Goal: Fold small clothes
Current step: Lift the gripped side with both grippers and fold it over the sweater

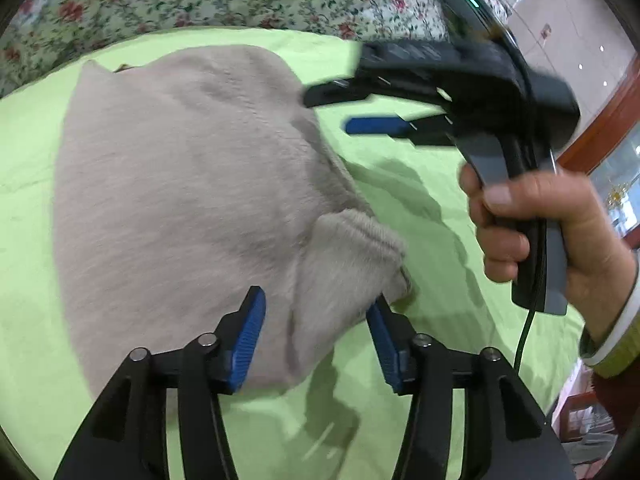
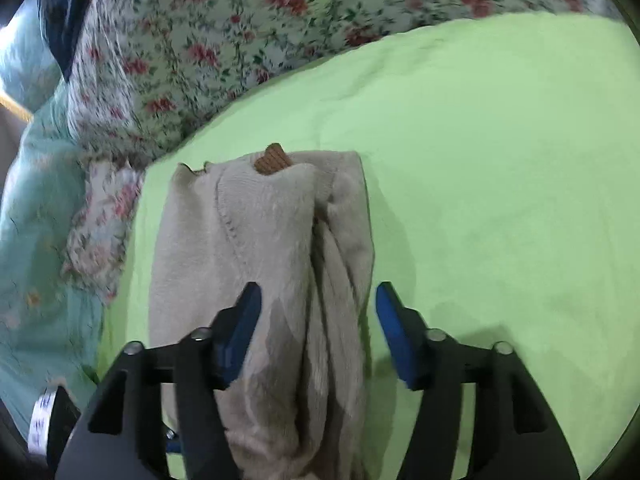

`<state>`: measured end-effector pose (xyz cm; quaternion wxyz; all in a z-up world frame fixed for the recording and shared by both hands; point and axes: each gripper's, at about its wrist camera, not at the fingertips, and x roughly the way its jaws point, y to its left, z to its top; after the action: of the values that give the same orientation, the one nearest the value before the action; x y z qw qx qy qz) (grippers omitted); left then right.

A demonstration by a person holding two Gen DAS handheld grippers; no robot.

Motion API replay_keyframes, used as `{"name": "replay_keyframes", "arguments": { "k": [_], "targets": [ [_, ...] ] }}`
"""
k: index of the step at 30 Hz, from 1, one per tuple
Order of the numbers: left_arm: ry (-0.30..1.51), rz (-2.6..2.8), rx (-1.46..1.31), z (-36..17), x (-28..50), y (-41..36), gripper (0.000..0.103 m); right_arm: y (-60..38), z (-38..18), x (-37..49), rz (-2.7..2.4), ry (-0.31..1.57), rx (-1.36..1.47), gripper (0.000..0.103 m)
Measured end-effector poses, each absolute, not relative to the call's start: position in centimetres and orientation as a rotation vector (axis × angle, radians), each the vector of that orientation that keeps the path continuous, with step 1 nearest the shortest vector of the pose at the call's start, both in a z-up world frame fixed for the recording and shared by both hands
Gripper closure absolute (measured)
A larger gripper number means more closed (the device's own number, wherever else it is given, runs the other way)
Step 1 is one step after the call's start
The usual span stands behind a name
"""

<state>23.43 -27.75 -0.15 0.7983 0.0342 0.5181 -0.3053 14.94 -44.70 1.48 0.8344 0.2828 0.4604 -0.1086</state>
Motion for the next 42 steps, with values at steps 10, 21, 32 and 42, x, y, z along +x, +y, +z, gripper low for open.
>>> {"name": "replay_keyframes", "arguments": {
  "k": [10, 21, 32, 42],
  "targets": [
    [1.099, -0.501, -0.033, 1.6, 24.9, -18.0, 0.023, -42.6, -0.6, 11.3, -0.238, 0.964, 0.754, 0.021],
    [1.187, -0.452, -0.243, -3.7, 31.3, -14.0, 0.021, -42.6, -2.0, 14.0, -0.191, 1.015, 0.71, 0.019],
    [1.197, -0.535, -0.32, -6.2, 35.8, -16.4, 0.038, -41.6, -5.1, 17.2, -0.113, 1.11, 0.702, 0.048],
    [1.099, -0.517, -0.295, -2.0, 32.1, -12.4, 0.058, -36.5, -0.5, 17.7, -0.023, 1.029, 0.643, 0.068]
  ]
}}
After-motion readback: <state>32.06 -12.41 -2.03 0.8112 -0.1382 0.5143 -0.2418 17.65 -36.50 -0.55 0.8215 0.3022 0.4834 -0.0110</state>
